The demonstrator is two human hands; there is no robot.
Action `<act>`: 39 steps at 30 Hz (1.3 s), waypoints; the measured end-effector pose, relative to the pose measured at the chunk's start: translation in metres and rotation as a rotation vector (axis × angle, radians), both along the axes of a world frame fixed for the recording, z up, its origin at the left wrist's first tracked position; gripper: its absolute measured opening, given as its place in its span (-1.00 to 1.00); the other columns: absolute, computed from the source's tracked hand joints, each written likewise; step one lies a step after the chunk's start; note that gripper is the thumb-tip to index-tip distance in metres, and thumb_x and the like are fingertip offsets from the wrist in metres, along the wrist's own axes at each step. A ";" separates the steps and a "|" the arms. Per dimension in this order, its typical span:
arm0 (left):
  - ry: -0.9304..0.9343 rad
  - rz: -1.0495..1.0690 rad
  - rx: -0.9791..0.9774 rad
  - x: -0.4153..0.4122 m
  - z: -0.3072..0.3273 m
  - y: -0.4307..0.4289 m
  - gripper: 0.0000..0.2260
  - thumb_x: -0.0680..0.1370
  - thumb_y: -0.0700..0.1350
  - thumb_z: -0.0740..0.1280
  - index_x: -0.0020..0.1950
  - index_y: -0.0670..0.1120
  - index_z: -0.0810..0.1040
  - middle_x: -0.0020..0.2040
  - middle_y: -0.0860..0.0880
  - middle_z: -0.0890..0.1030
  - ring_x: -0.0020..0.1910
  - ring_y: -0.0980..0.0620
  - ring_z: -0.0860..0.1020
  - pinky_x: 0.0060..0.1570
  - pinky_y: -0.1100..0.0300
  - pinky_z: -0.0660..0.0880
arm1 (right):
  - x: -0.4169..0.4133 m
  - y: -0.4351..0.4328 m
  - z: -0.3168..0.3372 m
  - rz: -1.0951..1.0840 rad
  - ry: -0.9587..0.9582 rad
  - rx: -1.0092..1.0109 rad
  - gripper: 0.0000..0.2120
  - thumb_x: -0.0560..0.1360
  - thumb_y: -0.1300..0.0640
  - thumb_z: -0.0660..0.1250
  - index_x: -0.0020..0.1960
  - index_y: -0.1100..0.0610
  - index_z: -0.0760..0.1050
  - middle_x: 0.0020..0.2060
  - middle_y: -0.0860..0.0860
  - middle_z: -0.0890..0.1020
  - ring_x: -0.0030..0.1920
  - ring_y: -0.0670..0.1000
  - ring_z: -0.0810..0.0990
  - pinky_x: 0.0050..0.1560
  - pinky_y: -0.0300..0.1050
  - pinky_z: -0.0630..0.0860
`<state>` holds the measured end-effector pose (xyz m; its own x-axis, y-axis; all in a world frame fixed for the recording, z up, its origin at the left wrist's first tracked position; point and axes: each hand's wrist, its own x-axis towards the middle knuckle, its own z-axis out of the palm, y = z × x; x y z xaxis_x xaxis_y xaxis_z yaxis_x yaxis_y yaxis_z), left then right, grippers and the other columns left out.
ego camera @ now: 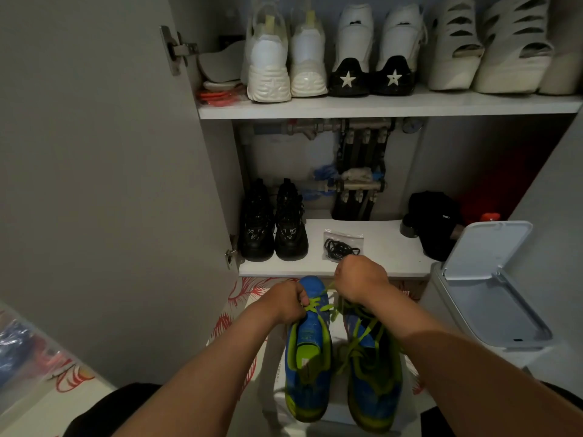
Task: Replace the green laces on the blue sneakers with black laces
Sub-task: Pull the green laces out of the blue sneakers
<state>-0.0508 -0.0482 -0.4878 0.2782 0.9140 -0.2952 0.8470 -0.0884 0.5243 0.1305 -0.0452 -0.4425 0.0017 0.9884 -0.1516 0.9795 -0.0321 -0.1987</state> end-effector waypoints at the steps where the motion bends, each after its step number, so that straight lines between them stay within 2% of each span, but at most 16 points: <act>1: 0.002 -0.009 0.017 0.001 0.000 0.000 -0.76 0.40 -0.24 0.44 0.03 -0.03 0.60 0.01 0.01 0.58 -0.02 0.02 0.56 -0.03 0.24 0.48 | 0.001 -0.001 -0.001 0.012 -0.033 -0.025 -0.77 0.49 0.15 0.28 0.11 0.14 0.60 0.09 0.10 0.64 0.08 0.14 0.62 0.07 -0.05 0.56; 3: 0.020 -0.038 0.056 0.002 0.001 0.000 -0.71 0.38 -0.25 0.45 0.05 0.02 0.59 0.00 0.02 0.57 -0.02 0.02 0.56 -0.01 0.18 0.53 | 0.001 -0.003 -0.006 0.052 -0.093 -0.060 -0.74 0.49 0.16 0.30 0.16 0.13 0.57 0.15 0.11 0.62 0.13 0.13 0.61 0.10 -0.04 0.54; 5: 0.063 -0.073 0.099 0.005 0.001 -0.001 -0.69 0.40 -0.24 0.42 0.09 0.05 0.61 0.06 0.02 0.57 0.03 0.01 0.57 0.07 0.14 0.55 | 0.001 -0.002 -0.012 0.119 -0.099 -0.094 -0.61 0.50 0.16 0.31 0.33 0.09 0.51 0.27 0.10 0.55 0.24 0.14 0.56 0.21 -0.01 0.53; 9: 0.148 -0.122 0.136 0.008 0.001 -0.003 -0.68 0.44 -0.20 0.37 0.14 0.08 0.65 0.17 0.01 0.58 0.13 -0.02 0.56 0.15 0.07 0.54 | -0.008 -0.002 -0.019 0.259 0.027 -0.168 -0.46 0.51 0.17 0.29 0.48 -0.01 0.38 0.42 0.06 0.45 0.37 0.12 0.46 0.33 -0.03 0.45; 12: 0.172 -0.112 0.158 0.009 0.001 -0.003 -0.75 0.44 -0.18 0.36 0.05 0.04 0.70 0.11 0.01 0.66 0.09 -0.02 0.61 0.13 0.06 0.56 | -0.016 -0.004 -0.026 0.302 0.061 -0.225 -0.51 0.52 0.19 0.30 0.44 -0.01 0.44 0.41 0.04 0.48 0.36 0.10 0.49 0.34 -0.04 0.45; 15: 0.175 -0.117 0.181 0.010 0.000 -0.003 -0.87 0.46 -0.16 0.36 -0.08 -0.05 0.70 -0.03 -0.04 0.68 0.00 -0.04 0.63 0.05 0.07 0.58 | -0.015 -0.005 -0.027 0.321 -0.009 -0.215 -0.72 0.53 0.13 0.33 0.23 0.10 0.58 0.26 0.09 0.58 0.22 0.13 0.56 0.24 -0.03 0.52; 18: 0.179 -0.126 0.225 0.012 -0.003 -0.003 -0.89 0.48 -0.14 0.34 -0.13 -0.12 0.65 -0.08 -0.11 0.66 -0.03 -0.08 0.60 -0.01 0.06 0.57 | -0.014 -0.004 -0.027 0.312 -0.016 -0.235 -0.79 0.54 0.15 0.31 0.14 0.16 0.59 0.16 0.11 0.62 0.15 0.13 0.59 0.21 0.02 0.54; 22: 0.187 -0.137 0.252 0.013 -0.006 -0.002 -0.87 0.45 -0.15 0.38 -0.02 -0.04 0.63 0.06 -0.09 0.62 0.09 -0.06 0.56 0.05 0.11 0.52 | -0.017 -0.006 -0.028 0.298 -0.018 -0.231 -0.78 0.57 0.06 0.28 0.14 0.14 0.57 0.16 0.11 0.61 0.15 0.14 0.59 0.18 0.00 0.55; 27: 0.234 -0.107 0.216 0.018 -0.009 0.002 -0.89 0.47 -0.20 0.33 -0.08 -0.13 0.65 0.00 -0.20 0.63 0.02 -0.16 0.60 -0.02 0.08 0.51 | -0.023 -0.008 -0.031 0.253 0.019 -0.210 -0.64 0.54 -0.15 0.29 0.15 0.11 0.53 0.14 0.11 0.60 0.13 0.14 0.58 0.07 -0.08 0.49; 30: 0.216 -0.085 0.209 0.019 -0.011 0.004 -0.86 0.49 -0.20 0.33 0.00 -0.16 0.63 0.05 -0.21 0.63 0.06 -0.16 0.59 0.00 0.09 0.50 | -0.024 -0.008 -0.032 0.243 0.035 -0.229 -0.64 0.50 -0.10 0.33 0.21 0.07 0.50 0.19 0.09 0.58 0.16 0.12 0.57 0.10 -0.09 0.49; 34: 0.123 0.052 0.182 0.015 -0.014 0.006 -0.80 0.50 -0.25 0.29 0.10 -0.24 0.51 0.13 -0.25 0.58 0.12 -0.17 0.57 -0.06 0.14 0.41 | -0.020 -0.007 -0.029 0.241 0.040 -0.274 -0.62 0.49 -0.01 0.36 0.27 0.09 0.50 0.23 0.06 0.57 0.19 0.09 0.56 0.20 -0.06 0.52; 36: 0.113 0.103 0.189 0.009 -0.014 0.004 -0.81 0.52 -0.22 0.27 0.12 -0.23 0.45 0.15 -0.24 0.56 0.14 -0.18 0.55 -0.07 0.16 0.38 | -0.020 -0.006 -0.028 0.246 0.039 -0.287 -0.63 0.50 0.01 0.36 0.26 0.11 0.51 0.22 0.07 0.57 0.18 0.09 0.56 0.20 -0.04 0.53; 39: 0.119 0.077 0.208 0.003 -0.014 0.001 -0.82 0.53 -0.17 0.28 0.11 -0.16 0.45 0.14 -0.19 0.57 0.13 -0.17 0.55 -0.05 0.12 0.41 | -0.021 -0.007 -0.029 0.237 0.045 -0.283 -0.63 0.49 0.01 0.35 0.26 0.09 0.50 0.21 0.06 0.57 0.17 0.09 0.56 0.19 -0.03 0.54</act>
<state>-0.0477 -0.0472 -0.5022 0.1803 0.9756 -0.1251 0.9101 -0.1172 0.3976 0.1096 -0.0518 -0.4715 -0.2354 0.8796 -0.4134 0.9567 0.1349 -0.2580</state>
